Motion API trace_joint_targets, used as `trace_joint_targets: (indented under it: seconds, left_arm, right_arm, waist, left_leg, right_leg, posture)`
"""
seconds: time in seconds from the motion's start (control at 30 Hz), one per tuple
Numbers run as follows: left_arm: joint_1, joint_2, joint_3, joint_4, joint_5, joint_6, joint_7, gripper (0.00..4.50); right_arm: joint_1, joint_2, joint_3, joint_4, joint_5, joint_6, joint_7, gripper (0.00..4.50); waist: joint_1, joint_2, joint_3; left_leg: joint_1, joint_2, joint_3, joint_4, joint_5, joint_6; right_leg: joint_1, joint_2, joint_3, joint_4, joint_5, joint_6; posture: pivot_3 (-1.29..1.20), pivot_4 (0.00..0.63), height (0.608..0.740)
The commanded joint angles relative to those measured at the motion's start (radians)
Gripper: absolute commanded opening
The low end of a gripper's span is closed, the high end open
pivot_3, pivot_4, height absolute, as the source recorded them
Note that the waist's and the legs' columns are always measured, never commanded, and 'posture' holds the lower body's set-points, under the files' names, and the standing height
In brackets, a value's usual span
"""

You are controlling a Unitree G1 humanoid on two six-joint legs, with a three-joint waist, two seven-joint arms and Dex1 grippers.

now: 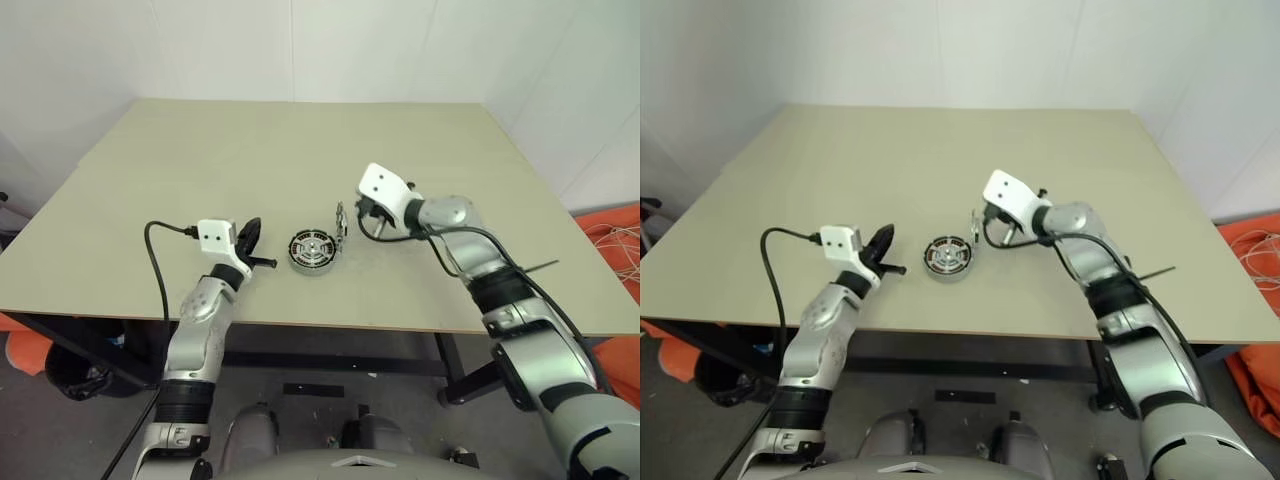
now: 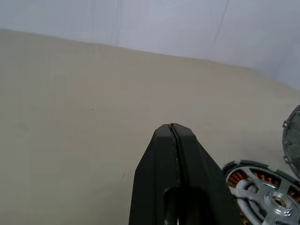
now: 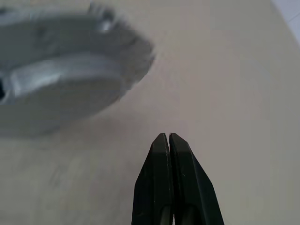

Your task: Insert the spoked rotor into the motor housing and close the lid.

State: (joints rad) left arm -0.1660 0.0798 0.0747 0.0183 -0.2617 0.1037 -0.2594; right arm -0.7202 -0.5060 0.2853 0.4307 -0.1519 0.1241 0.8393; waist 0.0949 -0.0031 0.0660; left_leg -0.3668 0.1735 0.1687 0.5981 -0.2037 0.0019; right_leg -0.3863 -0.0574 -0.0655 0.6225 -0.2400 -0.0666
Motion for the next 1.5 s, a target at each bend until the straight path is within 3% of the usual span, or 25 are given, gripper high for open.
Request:
trace_joint_targets:
  seconds: [0.03,0.37,0.7,1.17,1.5]
  left_arm:
    - [0.032,0.024,0.003,-0.076,-0.005,-0.017,-0.026,0.00]
    - [0.080,0.108,-0.026,-0.134,-0.090,0.098,-0.180,0.00]
    - [0.094,0.106,-0.054,-0.173,-0.120,0.158,-0.211,0.00]
    - [0.125,0.123,-0.068,-0.211,-0.146,0.209,-0.240,0.00]
    - [0.127,0.125,-0.069,-0.218,-0.149,0.222,-0.244,0.00]
  right_arm:
    - [0.054,-0.052,-0.003,-0.120,0.046,-0.007,0.117,0.03]
    - [0.142,-0.016,-0.046,-0.234,0.107,0.088,0.089,0.03]
    - [0.147,0.050,-0.039,-0.224,0.047,0.095,-0.091,0.03]
    - [0.137,0.134,-0.062,-0.394,0.180,0.178,-0.051,0.03]
    - [0.129,0.201,-0.023,-0.348,0.169,0.195,-0.061,0.03]
  waist:
    - [0.000,0.000,0.000]
    - [0.001,0.000,0.000]
    - [0.000,0.000,0.000]
    - [-0.003,0.000,0.000]
    - [-0.003,0.000,0.000]
  left_leg:
    - [0.001,0.000,0.000,0.000,0.000,0.001]
    - [0.007,0.001,0.001,0.000,0.001,0.000]
    - [0.007,0.001,0.001,0.000,0.001,0.000]
    - [0.008,0.001,0.001,0.000,0.001,0.000]
    - [0.010,0.001,0.001,-0.001,0.001,-0.001]
  right_leg:
    - [0.001,0.000,0.000,0.000,0.000,0.000]
    - [0.005,0.000,0.000,0.001,0.000,0.000]
    - [0.006,0.000,0.000,0.000,0.000,0.000]
    - [0.006,0.000,0.000,0.000,0.000,0.000]
    - [0.007,0.000,0.000,0.000,0.000,0.000]
  posture:
    - [0.00,0.000,0.740]
    - [0.00,0.000,0.740]
    - [0.00,0.000,0.740]
    - [0.00,0.000,0.740]
    - [0.00,0.000,0.740]
